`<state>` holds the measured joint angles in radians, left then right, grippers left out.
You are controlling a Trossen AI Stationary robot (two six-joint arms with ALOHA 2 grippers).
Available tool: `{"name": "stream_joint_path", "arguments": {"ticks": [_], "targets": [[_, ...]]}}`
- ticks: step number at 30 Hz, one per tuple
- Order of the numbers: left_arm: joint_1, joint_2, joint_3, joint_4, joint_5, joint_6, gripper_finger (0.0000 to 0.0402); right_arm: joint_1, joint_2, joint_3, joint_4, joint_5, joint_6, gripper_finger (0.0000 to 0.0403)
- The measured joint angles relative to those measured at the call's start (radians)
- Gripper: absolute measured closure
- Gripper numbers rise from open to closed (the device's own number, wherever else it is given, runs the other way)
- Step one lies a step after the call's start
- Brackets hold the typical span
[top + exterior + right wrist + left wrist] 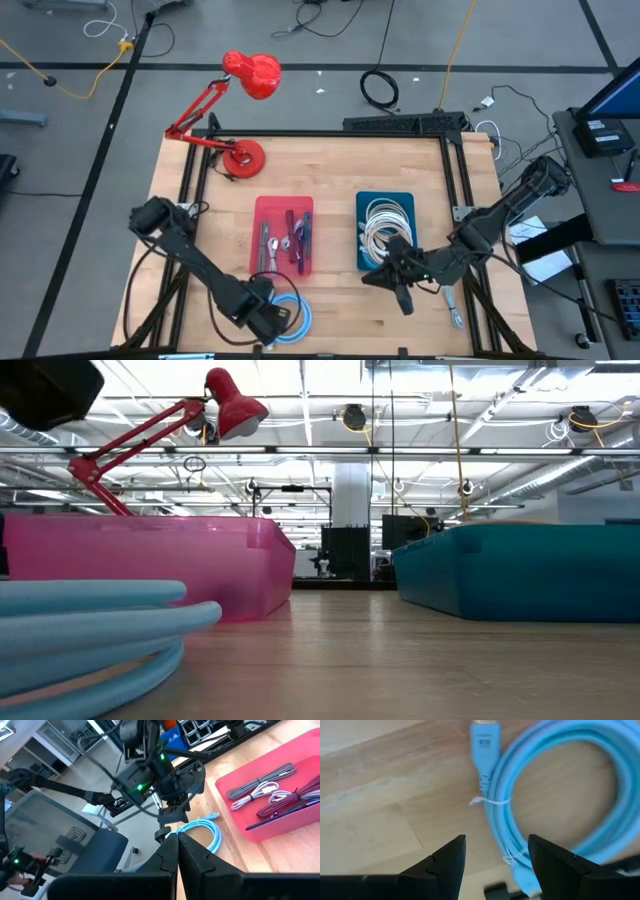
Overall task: Pick & Place USB Port
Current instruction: Put the blue HDMI cable into the blue bin
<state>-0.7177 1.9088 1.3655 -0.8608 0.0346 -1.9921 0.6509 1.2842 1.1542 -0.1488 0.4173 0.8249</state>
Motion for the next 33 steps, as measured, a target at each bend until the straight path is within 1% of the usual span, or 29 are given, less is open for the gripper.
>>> {"name": "stream_joint_path", "arguments": {"ticks": [5, 9, 17, 19, 21, 24, 28, 29, 33], "targets": [[0.008, 0.037, 0.000, 0.014, 0.016, 0.013, 0.0183, -0.010, 0.000, 0.000, 0.002, -0.002, 0.000, 0.0403], [0.029, 0.069, 0.000, 0.075, 0.024, 0.039, 0.0183, -0.011, 0.000, 0.000, 0.002, -0.003, 0.000, 0.0403], [0.059, 0.166, 0.008, 0.104, 0.162, 0.085, 0.0185, -0.010, 0.000, 0.000, 0.004, -0.003, 0.000, 0.0403], [0.059, 0.170, 0.008, 0.099, 0.171, 0.081, 0.0202, -0.005, 0.000, 0.000, 0.007, -0.003, 0.000, 0.0403], [0.060, 0.166, 0.006, 0.095, 0.166, 0.081, 0.0247, -0.001, 0.000, 0.000, 0.008, -0.003, 0.000, 0.0403], [0.058, 0.137, 0.002, 0.092, 0.138, 0.114, 0.0352, -0.001, 0.000, 0.000, 0.009, -0.003, 0.015, 0.0403], [0.049, 0.081, -0.005, 0.071, 0.056, 0.086, 0.0353, -0.001, 0.000, 0.000, 0.010, -0.009, 0.028, 0.0403], [0.043, 0.056, -0.005, 0.066, 0.024, 0.074, 0.0353, -0.003, 0.000, 0.000, 0.010, -0.025, 0.035, 0.0403], [0.005, -0.062, 0.027, 0.046, -0.143, 0.012, 0.0353, -0.016, 0.000, 0.000, 0.011, -0.023, 0.076, 0.0393]]}}
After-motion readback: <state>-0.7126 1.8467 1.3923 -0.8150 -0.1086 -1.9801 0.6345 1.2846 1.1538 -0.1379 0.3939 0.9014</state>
